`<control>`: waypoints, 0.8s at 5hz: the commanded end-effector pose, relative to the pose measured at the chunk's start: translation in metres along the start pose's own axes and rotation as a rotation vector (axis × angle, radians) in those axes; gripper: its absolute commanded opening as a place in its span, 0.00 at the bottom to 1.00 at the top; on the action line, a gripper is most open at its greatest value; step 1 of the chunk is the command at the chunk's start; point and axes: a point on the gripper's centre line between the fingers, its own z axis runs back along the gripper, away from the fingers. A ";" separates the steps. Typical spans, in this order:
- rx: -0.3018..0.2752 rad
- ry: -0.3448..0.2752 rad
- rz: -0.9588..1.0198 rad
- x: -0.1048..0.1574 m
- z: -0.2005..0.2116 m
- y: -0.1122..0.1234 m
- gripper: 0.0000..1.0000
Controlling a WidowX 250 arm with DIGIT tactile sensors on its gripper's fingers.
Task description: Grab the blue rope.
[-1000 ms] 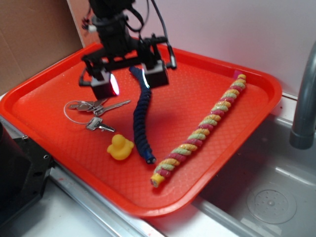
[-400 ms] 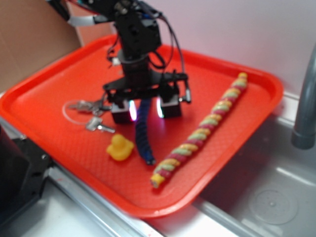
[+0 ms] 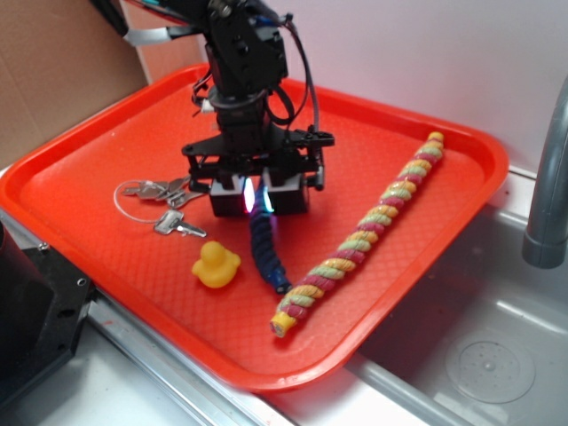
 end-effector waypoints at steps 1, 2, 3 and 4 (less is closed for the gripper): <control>-0.026 -0.047 -0.347 0.026 0.081 0.012 0.00; -0.040 -0.061 -0.580 0.028 0.120 0.031 0.00; -0.022 -0.117 -0.597 0.027 0.151 0.045 0.00; -0.046 -0.129 -0.573 0.023 0.169 0.061 0.00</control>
